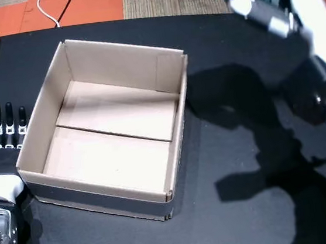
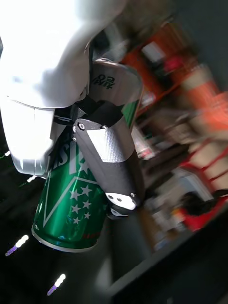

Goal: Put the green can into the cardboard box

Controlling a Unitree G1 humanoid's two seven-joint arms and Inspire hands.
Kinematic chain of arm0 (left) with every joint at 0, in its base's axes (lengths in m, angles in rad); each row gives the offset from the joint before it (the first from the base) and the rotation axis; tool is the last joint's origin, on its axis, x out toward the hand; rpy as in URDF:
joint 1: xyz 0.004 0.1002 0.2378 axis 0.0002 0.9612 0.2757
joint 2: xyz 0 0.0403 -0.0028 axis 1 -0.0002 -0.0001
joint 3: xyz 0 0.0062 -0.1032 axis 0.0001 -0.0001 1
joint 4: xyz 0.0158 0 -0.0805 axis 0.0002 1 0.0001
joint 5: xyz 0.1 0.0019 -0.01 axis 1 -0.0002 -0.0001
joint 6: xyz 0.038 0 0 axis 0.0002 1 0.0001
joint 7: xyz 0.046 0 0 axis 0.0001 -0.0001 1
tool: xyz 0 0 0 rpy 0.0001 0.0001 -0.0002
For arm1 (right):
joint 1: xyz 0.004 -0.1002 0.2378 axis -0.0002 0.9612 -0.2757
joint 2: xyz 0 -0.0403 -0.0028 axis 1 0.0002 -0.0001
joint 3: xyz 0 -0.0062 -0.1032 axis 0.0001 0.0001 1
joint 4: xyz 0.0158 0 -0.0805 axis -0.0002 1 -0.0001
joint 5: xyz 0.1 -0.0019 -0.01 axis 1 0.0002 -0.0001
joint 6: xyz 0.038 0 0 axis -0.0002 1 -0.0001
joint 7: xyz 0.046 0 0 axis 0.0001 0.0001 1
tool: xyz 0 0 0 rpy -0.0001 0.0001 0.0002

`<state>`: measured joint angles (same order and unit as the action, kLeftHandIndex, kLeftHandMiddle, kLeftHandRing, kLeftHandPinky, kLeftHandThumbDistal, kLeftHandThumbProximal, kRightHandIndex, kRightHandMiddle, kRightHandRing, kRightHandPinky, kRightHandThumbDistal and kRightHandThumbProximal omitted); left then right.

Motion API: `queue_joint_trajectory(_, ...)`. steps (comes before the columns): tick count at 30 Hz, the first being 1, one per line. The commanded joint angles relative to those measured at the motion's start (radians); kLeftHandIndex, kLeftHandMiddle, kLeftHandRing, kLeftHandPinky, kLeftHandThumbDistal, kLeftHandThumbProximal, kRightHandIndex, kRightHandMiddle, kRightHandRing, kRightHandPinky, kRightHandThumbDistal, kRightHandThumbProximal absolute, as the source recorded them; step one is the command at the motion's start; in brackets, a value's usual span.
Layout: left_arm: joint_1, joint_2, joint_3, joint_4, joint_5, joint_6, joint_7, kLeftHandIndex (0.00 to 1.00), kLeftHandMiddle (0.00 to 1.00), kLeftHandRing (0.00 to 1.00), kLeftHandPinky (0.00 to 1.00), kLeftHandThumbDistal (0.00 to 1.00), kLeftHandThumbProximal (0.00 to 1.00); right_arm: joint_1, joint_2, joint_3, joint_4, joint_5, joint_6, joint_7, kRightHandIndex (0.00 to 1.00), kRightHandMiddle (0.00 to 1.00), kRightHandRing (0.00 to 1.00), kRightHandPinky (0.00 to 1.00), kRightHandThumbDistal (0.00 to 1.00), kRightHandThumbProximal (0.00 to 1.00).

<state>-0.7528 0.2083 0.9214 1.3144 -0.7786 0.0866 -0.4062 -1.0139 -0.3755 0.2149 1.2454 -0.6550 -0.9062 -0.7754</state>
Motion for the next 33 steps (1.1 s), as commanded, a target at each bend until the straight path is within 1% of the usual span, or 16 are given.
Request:
queue_joint_trajectory(1, 0.044, -0.017, -0.001, 0.031, 0.011, -0.003, 0.048, 0.53, 0.52, 0.62, 0.77, 0.00, 0.62, -0.054, -0.016, 0.022, -0.018, -0.034, -0.013, -0.111, 0.00, 0.00, 0.00, 0.01, 0.03, 0.54)
queue_joint_trajectory(3, 0.042, -0.022, 0.001, 0.030, 0.009, -0.009, 0.050, 0.53, 0.52, 0.62, 0.75, 0.00, 0.57, -0.083, -0.014, 0.038, -0.016, -0.053, -0.014, -0.178, 0.00, 0.00, 0.00, 0.00, 0.05, 0.61)
queue_joint_trajectory(4, 0.041, -0.024, 0.001, 0.030, 0.009, -0.011, 0.052, 0.53, 0.52, 0.62, 0.75, 0.00, 0.56, -0.095, -0.014, 0.047, -0.017, -0.062, -0.011, -0.210, 0.00, 0.00, 0.00, 0.01, 0.01, 0.56)
queue_joint_trajectory(5, 0.040, -0.026, 0.001, 0.030, 0.009, -0.013, 0.053, 0.53, 0.53, 0.62, 0.75, 0.00, 0.56, -0.106, -0.015, 0.057, -0.018, -0.076, -0.006, -0.250, 0.00, 0.00, 0.00, 0.02, 0.00, 0.52)
queue_joint_trajectory(6, 0.040, -0.027, 0.001, 0.030, 0.009, -0.013, 0.054, 0.53, 0.54, 0.63, 0.75, 0.00, 0.56, -0.116, -0.014, 0.063, -0.018, -0.085, -0.003, -0.280, 0.00, 0.00, 0.00, 0.02, 0.01, 0.52)
queue_joint_trajectory(9, 0.041, -0.027, -0.004, 0.031, 0.014, -0.014, 0.049, 0.52, 0.53, 0.63, 0.76, 0.00, 0.56, -0.150, -0.008, 0.092, -0.020, -0.134, 0.041, -0.423, 0.00, 0.00, 0.00, 0.02, 0.06, 0.62)
queue_joint_trajectory(10, 0.041, -0.028, -0.004, 0.031, 0.014, -0.014, 0.049, 0.52, 0.53, 0.63, 0.77, 0.00, 0.56, -0.161, -0.004, 0.104, -0.017, -0.149, 0.063, -0.468, 0.00, 0.00, 0.00, 0.04, 0.04, 0.67)
queue_joint_trajectory(12, 0.040, -0.030, -0.005, 0.031, 0.016, -0.018, 0.061, 0.51, 0.52, 0.62, 0.78, 0.00, 0.58, -0.183, 0.009, 0.123, -0.009, -0.168, 0.106, -0.530, 0.00, 0.00, 0.00, 0.04, 0.03, 0.70)
queue_joint_trajectory(15, 0.040, -0.032, -0.010, 0.031, 0.018, -0.018, 0.064, 0.51, 0.51, 0.61, 0.80, 0.00, 0.62, -0.219, 0.025, 0.157, 0.005, -0.185, 0.116, -0.580, 0.00, 0.00, 0.00, 0.04, 0.01, 0.67)
queue_joint_trajectory(17, 0.043, -0.033, -0.010, 0.031, 0.016, -0.014, 0.055, 0.52, 0.52, 0.62, 0.81, 0.00, 0.62, -0.245, 0.034, 0.182, 0.015, -0.198, 0.120, -0.592, 0.00, 0.00, 0.00, 0.03, 0.03, 0.68)
queue_joint_trajectory(20, 0.043, -0.037, -0.005, 0.031, 0.009, -0.016, 0.053, 0.53, 0.53, 0.63, 0.80, 0.00, 0.60, -0.274, 0.055, 0.194, 0.027, -0.185, 0.112, -0.555, 0.00, 0.00, 0.00, 0.03, 0.05, 0.71)
queue_joint_trajectory(22, 0.046, -0.040, -0.005, 0.031, 0.009, -0.019, 0.046, 0.53, 0.54, 0.64, 0.81, 0.00, 0.58, -0.292, 0.071, 0.196, 0.031, -0.169, 0.092, -0.503, 0.00, 0.00, 0.01, 0.03, 0.03, 0.61)
queue_joint_trajectory(23, 0.047, -0.041, -0.006, 0.031, 0.010, -0.022, 0.042, 0.52, 0.53, 0.64, 0.81, 0.00, 0.57, -0.301, 0.079, 0.196, 0.032, -0.159, 0.081, -0.460, 0.00, 0.00, 0.03, 0.04, 0.03, 0.57)
queue_joint_trajectory(26, 0.046, -0.046, -0.006, 0.030, 0.010, -0.023, 0.044, 0.50, 0.52, 0.64, 0.78, 0.00, 0.54, -0.332, 0.102, 0.208, 0.033, -0.142, 0.052, -0.302, 0.00, 0.00, 0.11, 0.10, 0.04, 0.58)
queue_joint_trajectory(30, 0.044, -0.051, -0.002, 0.031, 0.006, -0.020, 0.049, 0.53, 0.53, 0.63, 0.76, 0.00, 0.53, -0.360, 0.158, 0.211, 0.032, -0.123, 0.028, -0.142, 0.00, 0.00, 0.10, 0.09, 0.14, 0.58)
queue_joint_trajectory(33, 0.040, -0.054, 0.003, 0.031, 0.002, -0.018, 0.065, 0.56, 0.55, 0.64, 0.76, 0.00, 0.52, -0.382, 0.200, 0.227, 0.032, -0.131, 0.040, -0.063, 0.00, 0.00, 0.09, 0.11, 0.18, 0.64)
